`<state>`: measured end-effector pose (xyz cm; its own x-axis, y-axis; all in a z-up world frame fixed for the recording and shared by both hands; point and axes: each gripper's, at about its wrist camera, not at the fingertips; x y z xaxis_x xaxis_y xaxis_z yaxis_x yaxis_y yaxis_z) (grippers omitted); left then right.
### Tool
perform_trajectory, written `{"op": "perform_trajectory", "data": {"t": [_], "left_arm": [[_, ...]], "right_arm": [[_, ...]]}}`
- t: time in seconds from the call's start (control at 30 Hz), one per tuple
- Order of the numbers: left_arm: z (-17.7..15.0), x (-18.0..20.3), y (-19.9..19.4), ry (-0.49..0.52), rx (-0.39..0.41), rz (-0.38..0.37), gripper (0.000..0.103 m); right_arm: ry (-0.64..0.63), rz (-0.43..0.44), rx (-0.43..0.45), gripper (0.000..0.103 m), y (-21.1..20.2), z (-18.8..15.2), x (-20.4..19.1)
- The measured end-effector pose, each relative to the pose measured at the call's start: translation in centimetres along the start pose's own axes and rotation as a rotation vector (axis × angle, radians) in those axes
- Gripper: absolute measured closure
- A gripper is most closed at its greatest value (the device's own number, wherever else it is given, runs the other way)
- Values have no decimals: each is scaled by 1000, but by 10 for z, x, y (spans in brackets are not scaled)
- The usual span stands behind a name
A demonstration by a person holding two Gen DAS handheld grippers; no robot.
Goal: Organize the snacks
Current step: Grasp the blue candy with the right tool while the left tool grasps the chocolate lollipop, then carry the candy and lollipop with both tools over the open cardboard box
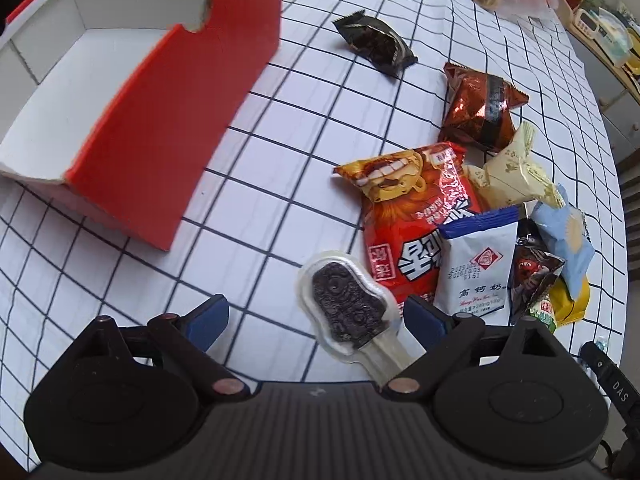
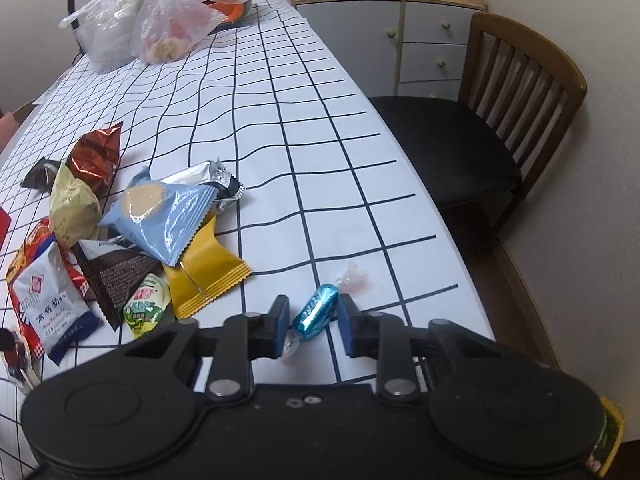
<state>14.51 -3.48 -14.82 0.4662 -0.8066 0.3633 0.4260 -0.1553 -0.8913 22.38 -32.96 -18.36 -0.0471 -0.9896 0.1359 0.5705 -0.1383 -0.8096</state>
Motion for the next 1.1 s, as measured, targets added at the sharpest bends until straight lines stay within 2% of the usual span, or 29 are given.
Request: {"op": "perform_trajectory", "data": {"t": [0.17, 0.27, 0.43, 0.47, 0.7, 0.87, 1.1], "left_arm": [[1, 1, 11, -18, -15, 10, 15], [1, 3, 15, -16, -23, 12, 21], [1, 9, 17, -3, -17, 21, 23], [0, 10, 17, 1, -13, 20, 30], [-4, 16, 15, 52, -6, 65, 45], [-8, 14, 12, 73, -5, 43, 48], [-10, -2, 2, 46, -12, -22, 56]], "right_arm": [[-19, 24, 4, 90, 1, 0, 3], [-24, 33, 9, 91, 2, 0, 5], [-39, 45, 16, 92, 2, 0, 8], [-42, 47, 17, 92, 2, 0, 8], [-43, 62, 28, 92, 0, -1, 13], [-44, 74, 43, 92, -7, -3, 13], [-56, 121, 59, 92, -26, -5, 11]]}}
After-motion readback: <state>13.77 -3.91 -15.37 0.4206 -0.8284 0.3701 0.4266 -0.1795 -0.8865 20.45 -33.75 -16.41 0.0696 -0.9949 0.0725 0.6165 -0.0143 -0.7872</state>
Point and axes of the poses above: each gripper's, at about its wrist camera, not at the fingertips, and y roughly the way its jaws point, x to its right, z to its top, and after that the axes turned 15 degrees about -z, right-handed
